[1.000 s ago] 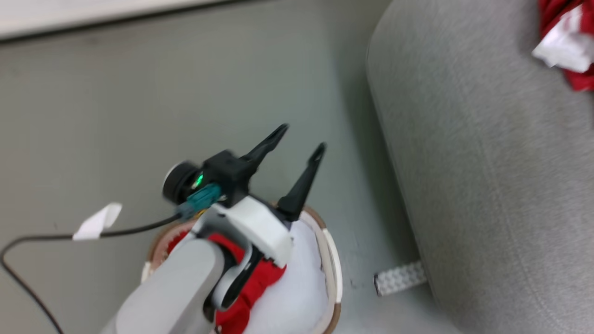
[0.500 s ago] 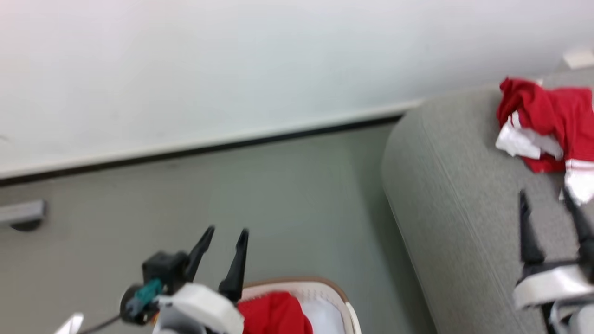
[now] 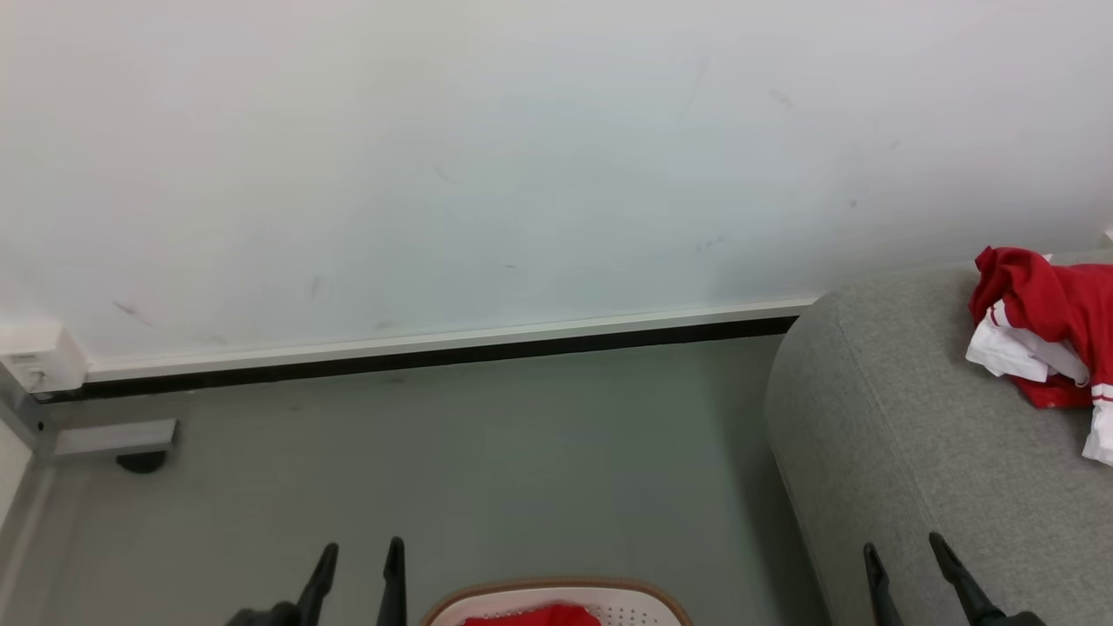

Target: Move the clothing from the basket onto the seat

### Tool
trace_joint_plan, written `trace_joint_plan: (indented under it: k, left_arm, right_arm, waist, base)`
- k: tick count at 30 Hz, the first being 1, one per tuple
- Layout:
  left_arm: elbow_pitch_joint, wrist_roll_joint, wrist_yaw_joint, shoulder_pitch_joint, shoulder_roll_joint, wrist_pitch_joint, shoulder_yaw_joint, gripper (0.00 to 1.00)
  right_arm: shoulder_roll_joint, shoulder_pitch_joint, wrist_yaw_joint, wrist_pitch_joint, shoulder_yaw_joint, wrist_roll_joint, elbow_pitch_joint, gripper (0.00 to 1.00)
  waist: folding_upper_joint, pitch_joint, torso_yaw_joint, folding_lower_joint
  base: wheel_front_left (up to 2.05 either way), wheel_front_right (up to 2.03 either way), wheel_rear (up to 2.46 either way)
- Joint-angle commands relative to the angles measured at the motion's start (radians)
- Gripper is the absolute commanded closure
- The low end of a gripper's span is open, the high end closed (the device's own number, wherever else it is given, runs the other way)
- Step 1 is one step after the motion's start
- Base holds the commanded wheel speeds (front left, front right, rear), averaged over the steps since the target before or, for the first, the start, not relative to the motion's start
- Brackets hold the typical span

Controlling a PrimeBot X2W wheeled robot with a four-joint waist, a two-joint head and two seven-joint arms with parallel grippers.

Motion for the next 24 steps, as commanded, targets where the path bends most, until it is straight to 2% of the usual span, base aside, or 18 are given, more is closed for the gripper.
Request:
trace_joint_plan:
  k: [1, 11, 20, 24]
  left_arm:
    - [-0.008, 0.018, -0.006, 0.028, -0.007, 0.000, 0.012, 0.00]
    - [-0.020, 0.115, -0.083, 0.049, -0.069, -0.001, 0.090, 0.00]
    - [0.000, 0.156, -0.123, 0.053, -0.107, -0.001, 0.127, 0.00]
    - [0.019, 0.182, -0.133, 0.018, -0.102, 0.010, 0.108, 0.00]
  right_arm:
    - [0.000, 0.014, -0.003, -0.003, 0.002, 0.010, 0.005, 0.00]
    - [0.000, 0.011, -0.003, -0.003, 0.014, 0.044, 0.015, 0.00]
    - [0.000, 0.000, -0.003, -0.003, 0.022, 0.049, 0.017, 0.00]
    - [0.000, -0.019, -0.003, -0.003, 0.016, 0.052, 0.009, 0.00]
  waist:
    - [0.0000, -0.005, 0.007, 0.0003]
    - [0.0000, -0.004, 0.022, 0.0003]
    - [0.0000, 0.011, 0.000, 0.0003]
    - [0.0000, 0.029, -0.022, 0.0003]
  base:
    - [0.00, 0.00, 0.00]
    - [0.00, 0.00, 0.00]
    - [0.00, 0.00, 0.00]
    - [0.00, 0.00, 0.00]
